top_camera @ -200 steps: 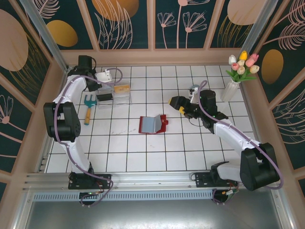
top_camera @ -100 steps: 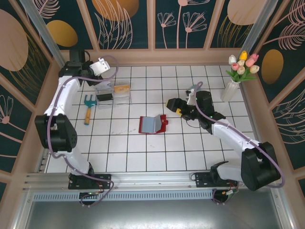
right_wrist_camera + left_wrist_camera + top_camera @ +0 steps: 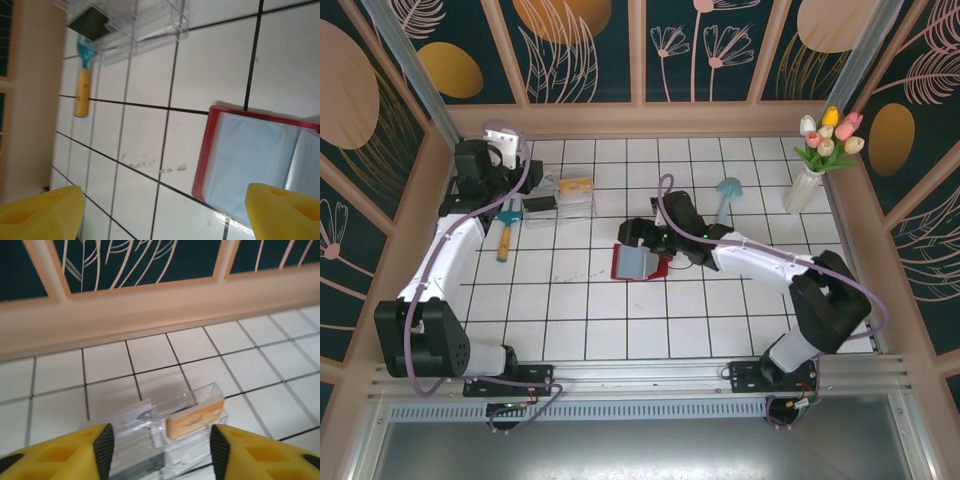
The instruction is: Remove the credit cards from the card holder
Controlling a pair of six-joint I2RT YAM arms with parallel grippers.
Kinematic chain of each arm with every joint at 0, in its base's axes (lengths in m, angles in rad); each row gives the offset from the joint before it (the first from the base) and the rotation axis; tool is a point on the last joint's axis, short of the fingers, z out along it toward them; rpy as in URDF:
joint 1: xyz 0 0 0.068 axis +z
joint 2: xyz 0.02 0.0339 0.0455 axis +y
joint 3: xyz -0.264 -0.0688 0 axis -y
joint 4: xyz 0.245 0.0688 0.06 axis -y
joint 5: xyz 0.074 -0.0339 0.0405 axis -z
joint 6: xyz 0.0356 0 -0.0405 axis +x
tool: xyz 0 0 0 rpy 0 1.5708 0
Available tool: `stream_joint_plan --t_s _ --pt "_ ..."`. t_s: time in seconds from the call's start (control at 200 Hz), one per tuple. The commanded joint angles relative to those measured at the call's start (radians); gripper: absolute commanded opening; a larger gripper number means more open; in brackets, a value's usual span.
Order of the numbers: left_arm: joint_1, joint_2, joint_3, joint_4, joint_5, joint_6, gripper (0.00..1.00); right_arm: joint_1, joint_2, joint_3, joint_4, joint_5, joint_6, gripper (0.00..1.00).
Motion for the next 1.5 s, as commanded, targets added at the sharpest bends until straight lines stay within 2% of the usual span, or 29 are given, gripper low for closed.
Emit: stream_joint_plan --t_s 0.0,0.19,0.305,0.41,0.47,0.671,0.901,0.996,1.171,1.386,1.491 --pt "-0.003 -0.051 -0.059 0.069 0.004 -0.267 0.65 0.014 0.074 0.046 -0.038 0.02 0.028 0.82" --pt "-0.003 -0.039 -0.15 0.032 0.062 -0.3 0.79 0.012 0.158 0.048 -0.026 0.039 0.029 0.82" --pt "-0.002 -0.008 -0.17 0.025 0.046 -0.334 0.82 0.009 0.176 0.056 -0.069 0.103 0.001 0.82" --pt "-0.003 0.006 -0.184 0.025 0.09 -0.368 0.84 0.014 0.214 0.096 -0.151 0.167 -0.044 0.84" --pt "-0.005 -0.004 -0.217 0.058 0.134 -0.398 0.98 0.019 0.239 0.119 -0.194 0.203 -0.071 0.85" --pt "-0.022 -0.105 -0.375 0.194 0.193 -0.49 0.99 0.04 0.289 0.179 -0.305 0.295 -0.136 0.89" --pt "-0.102 -0.134 -0.403 0.162 0.197 -0.528 0.98 0.085 0.374 0.251 -0.415 0.377 -0.17 0.91" --pt "-0.141 -0.12 -0.424 0.174 0.199 -0.555 0.99 0.082 0.385 0.232 -0.416 0.373 -0.163 0.88" --pt "-0.194 -0.101 -0.477 0.225 0.211 -0.622 0.98 0.066 0.361 0.165 -0.376 0.336 -0.157 0.72" --pt "-0.272 -0.078 -0.507 0.243 0.202 -0.682 0.98 0.031 0.309 0.093 -0.297 0.286 -0.169 0.59" --pt "-0.316 -0.057 -0.507 0.243 0.191 -0.717 0.97 0.008 0.277 0.052 -0.237 0.204 -0.184 0.55"
